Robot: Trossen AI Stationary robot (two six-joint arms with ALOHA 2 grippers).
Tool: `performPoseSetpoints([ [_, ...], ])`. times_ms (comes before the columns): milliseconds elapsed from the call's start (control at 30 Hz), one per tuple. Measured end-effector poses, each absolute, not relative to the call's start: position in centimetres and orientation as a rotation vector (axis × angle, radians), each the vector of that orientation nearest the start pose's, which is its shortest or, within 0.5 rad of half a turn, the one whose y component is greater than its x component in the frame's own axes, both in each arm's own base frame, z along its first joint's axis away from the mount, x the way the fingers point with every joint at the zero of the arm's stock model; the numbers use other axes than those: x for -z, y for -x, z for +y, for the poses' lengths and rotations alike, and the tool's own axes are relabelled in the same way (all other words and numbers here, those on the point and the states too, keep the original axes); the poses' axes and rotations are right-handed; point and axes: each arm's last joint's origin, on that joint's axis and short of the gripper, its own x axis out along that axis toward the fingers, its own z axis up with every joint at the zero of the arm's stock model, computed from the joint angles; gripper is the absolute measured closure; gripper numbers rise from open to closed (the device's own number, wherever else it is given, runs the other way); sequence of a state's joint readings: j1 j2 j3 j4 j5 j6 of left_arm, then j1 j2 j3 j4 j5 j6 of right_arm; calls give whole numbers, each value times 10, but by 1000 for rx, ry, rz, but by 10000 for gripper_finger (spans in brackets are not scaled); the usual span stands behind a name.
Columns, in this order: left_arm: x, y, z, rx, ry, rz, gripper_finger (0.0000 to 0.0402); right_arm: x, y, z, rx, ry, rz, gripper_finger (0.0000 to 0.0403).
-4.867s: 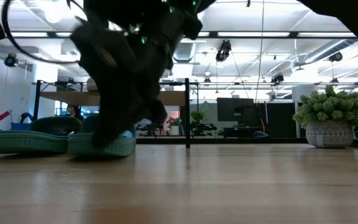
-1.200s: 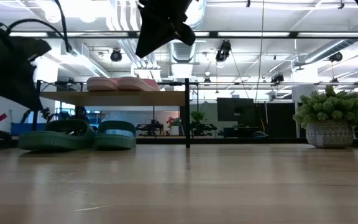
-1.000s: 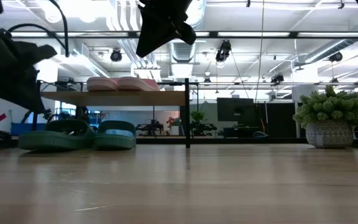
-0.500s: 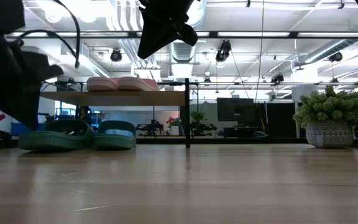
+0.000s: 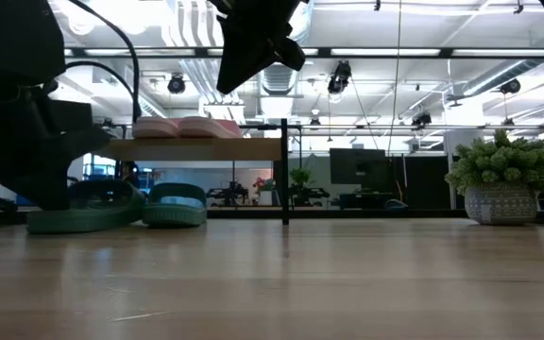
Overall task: Pick and place slides into the shelf
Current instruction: Put the right green slipper under the shelf, then adjust the green slippers
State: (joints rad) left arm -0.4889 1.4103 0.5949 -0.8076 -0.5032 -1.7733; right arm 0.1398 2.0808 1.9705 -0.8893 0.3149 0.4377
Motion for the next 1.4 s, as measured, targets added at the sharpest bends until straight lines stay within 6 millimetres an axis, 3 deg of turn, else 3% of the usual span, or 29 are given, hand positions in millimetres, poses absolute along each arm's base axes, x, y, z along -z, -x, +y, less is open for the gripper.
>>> performPoseSetpoints([
  [233, -150, -145, -60, -1225, 626, 951, 398, -286, -447, 54, 368, -176, 916, 394],
  [600, -159, -144, -54, -1217, 663, 811, 398, -287, -448, 54, 368, -178, 908, 394],
  [833, -170, -168, -59, -1063, 760, 650, 398, -287, -448, 54, 379, -203, 902, 394],
  [1033, -165, -177, -41, -1156, 757, 618, 398, -287, -448, 55, 376, -202, 903, 394],
  [1233, -175, -213, -31, -938, 742, 507, 398, -286, -447, 61, 365, -194, 910, 394],
  [1400, -166, -228, -12, -975, 768, 540, 398, -286, -445, 64, 367, -195, 925, 394],
])
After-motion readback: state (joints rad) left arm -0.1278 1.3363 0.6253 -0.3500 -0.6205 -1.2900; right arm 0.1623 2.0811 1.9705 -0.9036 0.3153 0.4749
